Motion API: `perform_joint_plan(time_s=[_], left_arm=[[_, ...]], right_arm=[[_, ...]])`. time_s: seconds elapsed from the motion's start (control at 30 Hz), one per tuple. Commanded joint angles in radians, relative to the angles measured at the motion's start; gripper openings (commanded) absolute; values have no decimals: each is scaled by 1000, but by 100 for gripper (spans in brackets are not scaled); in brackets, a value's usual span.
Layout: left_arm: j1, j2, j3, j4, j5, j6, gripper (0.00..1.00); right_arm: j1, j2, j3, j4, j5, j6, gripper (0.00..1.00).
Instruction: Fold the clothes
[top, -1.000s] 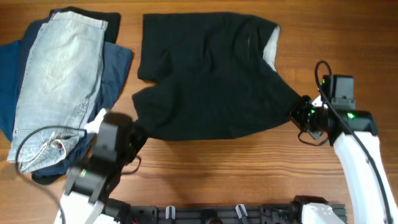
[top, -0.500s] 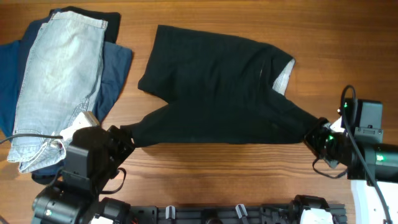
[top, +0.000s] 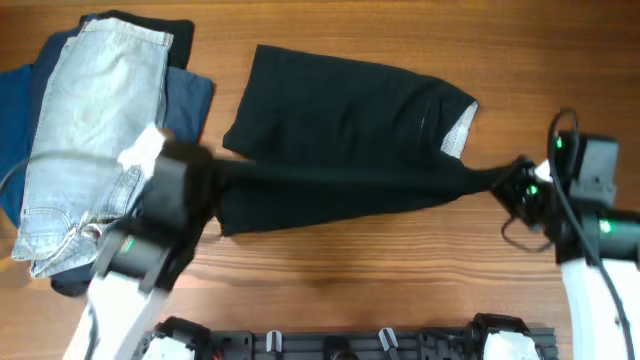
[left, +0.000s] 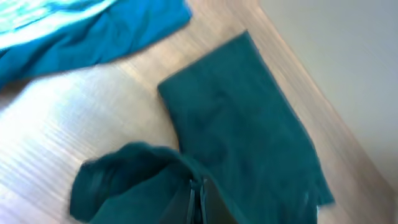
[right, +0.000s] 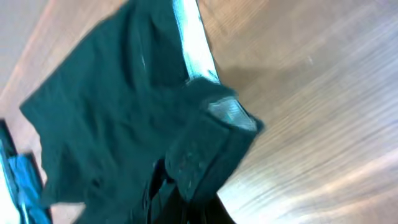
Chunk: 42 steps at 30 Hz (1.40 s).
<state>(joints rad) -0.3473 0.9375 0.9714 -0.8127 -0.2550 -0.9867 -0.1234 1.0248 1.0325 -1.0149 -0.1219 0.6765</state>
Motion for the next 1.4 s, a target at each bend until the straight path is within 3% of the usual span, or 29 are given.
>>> perform_joint_plan(time_s=[0.0, 0.17, 0.43, 0.83, 1.07, 1.17, 1.2, 1.23, 1.27, 1.3, 1.33, 1.37], left_arm=[[3, 271, 13, 248, -224, 25, 4], [3, 534, 13, 645, -230, 148, 4], [5, 713, 13, 1048, -267, 150, 4], [27, 918, 19, 1443, -296, 151, 4], [31, 1076, 171, 1479, -244, 331, 6], [31, 1138, 242, 1480, -232, 341, 7], [31, 1149, 256, 1479, -232, 347, 17], [31, 1167, 280, 1479, -233, 352, 43], [32, 1176, 297, 1479, -232, 353, 80], [32, 1184, 311, 1479, -232, 361, 99], [32, 1184, 320, 1478, -233, 396, 100], [32, 1183, 327, 1479, -232, 436, 100]], right_arm=[[-11, 121, 21, 108, 99, 8, 4], [-11, 278, 21, 271, 96, 7, 4], [-11, 438, 21, 531, 69, -23, 4], [-11, 636, 21, 812, 70, -20, 4], [-11, 712, 21, 943, 70, -19, 4], [-9, 755, 21, 991, 73, -19, 4], [-8, 768, 21, 1010, 74, -19, 4], [-9, 777, 21, 1032, 74, -19, 11], [-9, 785, 21, 1055, 76, -20, 51], [-9, 787, 21, 1075, 78, -22, 88], [-9, 786, 21, 1093, 77, -23, 100], [-9, 782, 21, 1107, 77, -23, 100]])
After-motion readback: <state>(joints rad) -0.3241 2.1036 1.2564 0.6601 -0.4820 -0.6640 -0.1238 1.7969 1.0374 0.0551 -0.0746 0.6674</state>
